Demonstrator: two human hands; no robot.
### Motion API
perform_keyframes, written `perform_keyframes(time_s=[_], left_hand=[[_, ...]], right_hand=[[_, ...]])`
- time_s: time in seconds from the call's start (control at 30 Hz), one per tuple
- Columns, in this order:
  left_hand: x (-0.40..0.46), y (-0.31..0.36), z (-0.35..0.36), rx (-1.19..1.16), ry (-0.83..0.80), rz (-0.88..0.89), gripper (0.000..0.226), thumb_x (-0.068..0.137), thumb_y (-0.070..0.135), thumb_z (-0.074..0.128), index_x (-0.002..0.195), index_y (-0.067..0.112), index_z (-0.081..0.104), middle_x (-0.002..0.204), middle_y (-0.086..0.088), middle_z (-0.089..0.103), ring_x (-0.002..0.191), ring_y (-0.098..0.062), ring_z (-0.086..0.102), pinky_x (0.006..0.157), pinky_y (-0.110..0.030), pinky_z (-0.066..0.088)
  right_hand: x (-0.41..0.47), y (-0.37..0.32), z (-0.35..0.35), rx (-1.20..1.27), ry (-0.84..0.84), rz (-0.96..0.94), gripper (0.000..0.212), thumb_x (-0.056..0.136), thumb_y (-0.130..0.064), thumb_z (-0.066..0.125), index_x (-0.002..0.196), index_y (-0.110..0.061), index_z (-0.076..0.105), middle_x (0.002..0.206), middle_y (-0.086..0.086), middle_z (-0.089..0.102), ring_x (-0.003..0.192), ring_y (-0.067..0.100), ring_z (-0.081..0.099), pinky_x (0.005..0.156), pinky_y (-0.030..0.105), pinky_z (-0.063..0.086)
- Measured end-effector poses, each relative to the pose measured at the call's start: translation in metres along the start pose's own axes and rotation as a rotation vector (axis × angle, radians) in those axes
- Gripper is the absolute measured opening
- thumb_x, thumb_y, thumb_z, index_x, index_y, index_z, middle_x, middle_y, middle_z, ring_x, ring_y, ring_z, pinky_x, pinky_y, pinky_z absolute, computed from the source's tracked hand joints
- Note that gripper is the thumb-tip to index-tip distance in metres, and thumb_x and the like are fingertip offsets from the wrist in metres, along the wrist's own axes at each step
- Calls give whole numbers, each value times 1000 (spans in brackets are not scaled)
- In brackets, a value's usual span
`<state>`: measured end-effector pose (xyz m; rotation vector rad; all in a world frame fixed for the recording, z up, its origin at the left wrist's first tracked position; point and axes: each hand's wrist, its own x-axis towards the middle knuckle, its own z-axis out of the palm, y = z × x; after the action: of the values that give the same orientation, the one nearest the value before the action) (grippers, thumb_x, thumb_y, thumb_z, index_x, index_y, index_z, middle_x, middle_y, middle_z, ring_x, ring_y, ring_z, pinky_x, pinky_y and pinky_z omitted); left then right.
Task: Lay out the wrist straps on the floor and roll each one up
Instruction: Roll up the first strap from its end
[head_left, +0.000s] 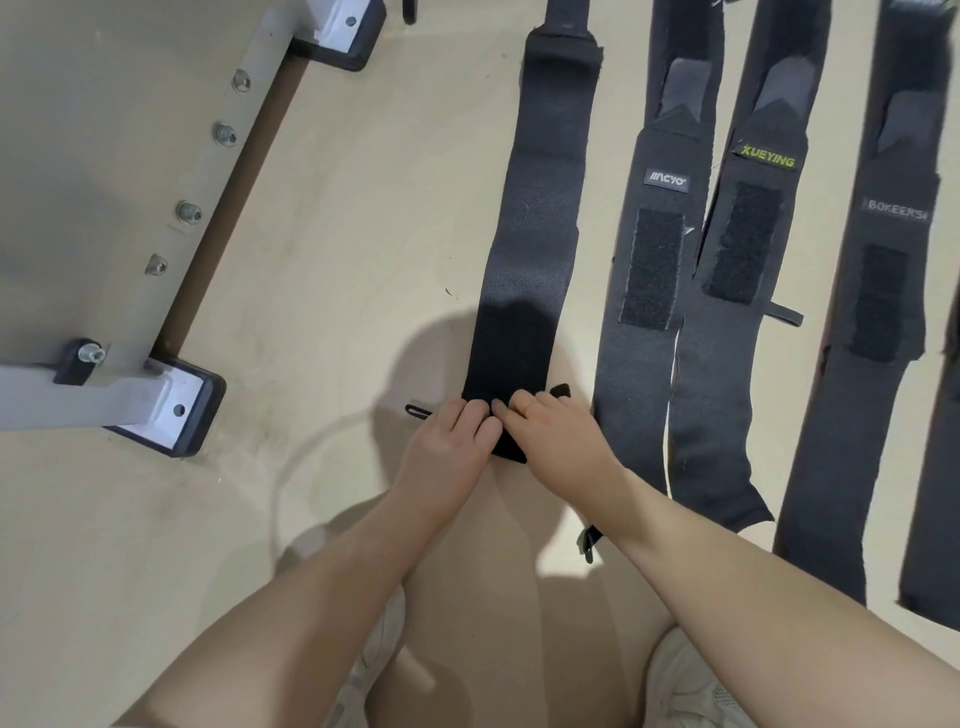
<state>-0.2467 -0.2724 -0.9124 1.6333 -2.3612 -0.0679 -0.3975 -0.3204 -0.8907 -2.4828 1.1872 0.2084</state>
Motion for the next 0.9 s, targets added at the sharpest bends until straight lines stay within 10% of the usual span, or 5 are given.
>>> perform_keyframes(time_s=[0.13,0.27,0.4,0.6,0.9], left_hand=[[-2,-3,2,39,-84,-37,27,80,-6,44,91,5,64,109,-14,67,83,-26,64,62,-33,52],[-2,-7,3,47,-126,-1,33,86,1,42,103,4,70,109,-12,68,91,-27,66,77,-34,50],[5,-10,0,10,-130,-12,42,98,8,28,103,2,69,104,-11,70,95,-27,66,91,-34,39],[12,-10,-7,-56,-262,-67,26,80,14,40,96,11,60,94,-3,69,85,-22,66,75,-26,40],[60,-19,-20,7,-470,-197,23,94,18,49,111,7,60,109,-12,55,101,-33,51,75,-32,28]], right_hand=[[-2,-10,4,-15,69,38,45,70,-13,36,95,-14,73,87,3,64,69,22,60,65,26,35],[9,-4,0,43,82,96,17,77,-20,67,92,-16,72,95,1,67,83,23,64,82,31,42],[17,10,-11,175,-69,85,45,89,-36,58,127,-14,50,119,2,61,110,24,55,108,33,21],[6,7,-7,237,-62,64,30,89,-25,61,110,-3,57,118,10,53,100,30,53,80,35,39],[20,7,-17,450,12,326,28,98,-22,47,124,-11,49,125,5,46,97,25,55,79,36,47]])
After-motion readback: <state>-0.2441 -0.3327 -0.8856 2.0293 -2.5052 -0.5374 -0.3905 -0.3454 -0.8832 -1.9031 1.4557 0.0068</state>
